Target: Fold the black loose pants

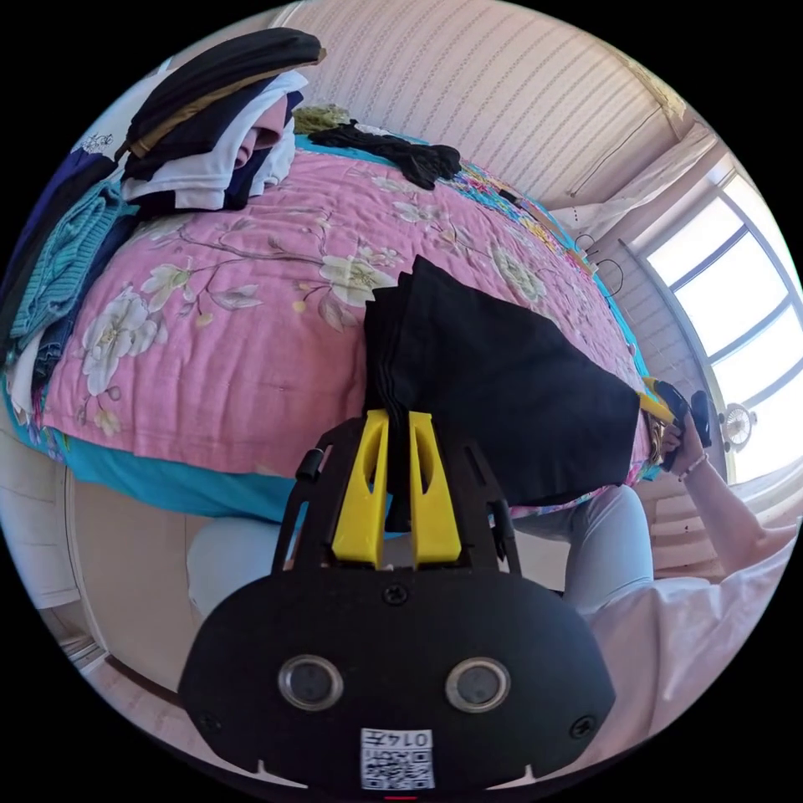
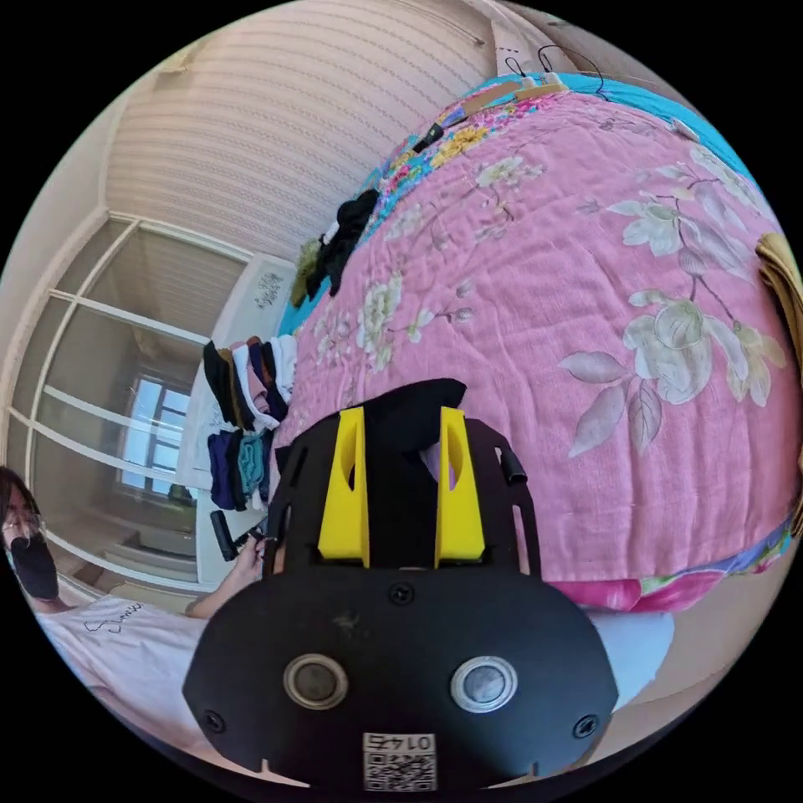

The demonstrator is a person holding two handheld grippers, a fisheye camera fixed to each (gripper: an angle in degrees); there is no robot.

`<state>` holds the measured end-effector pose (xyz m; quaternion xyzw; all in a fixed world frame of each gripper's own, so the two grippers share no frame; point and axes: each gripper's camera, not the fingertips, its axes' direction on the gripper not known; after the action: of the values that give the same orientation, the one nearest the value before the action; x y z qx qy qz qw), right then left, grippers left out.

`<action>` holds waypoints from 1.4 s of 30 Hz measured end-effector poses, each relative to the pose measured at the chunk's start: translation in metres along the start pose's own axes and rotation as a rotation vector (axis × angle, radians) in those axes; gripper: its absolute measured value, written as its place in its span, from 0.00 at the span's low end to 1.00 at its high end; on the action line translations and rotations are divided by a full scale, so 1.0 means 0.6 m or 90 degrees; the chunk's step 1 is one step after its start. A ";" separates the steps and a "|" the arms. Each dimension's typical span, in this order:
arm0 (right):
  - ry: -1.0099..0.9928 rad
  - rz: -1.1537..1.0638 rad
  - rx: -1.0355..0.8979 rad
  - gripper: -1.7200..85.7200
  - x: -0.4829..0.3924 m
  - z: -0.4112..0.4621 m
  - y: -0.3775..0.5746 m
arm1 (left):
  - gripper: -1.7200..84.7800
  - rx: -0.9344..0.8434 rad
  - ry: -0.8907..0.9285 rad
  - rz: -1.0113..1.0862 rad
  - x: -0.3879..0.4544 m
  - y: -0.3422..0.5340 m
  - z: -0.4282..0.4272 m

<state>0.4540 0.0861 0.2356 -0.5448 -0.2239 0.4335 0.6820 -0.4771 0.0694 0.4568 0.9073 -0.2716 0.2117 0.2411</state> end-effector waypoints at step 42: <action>0.439 -0.037 -0.232 0.03 -0.096 0.151 0.188 | 0.01 -0.037 0.086 0.216 0.508 -0.013 0.024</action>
<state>0.3142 0.0913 0.1673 -0.7643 -0.0703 0.1588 0.6210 -0.2362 -0.0522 0.5998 0.8249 -0.4100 0.3019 0.2455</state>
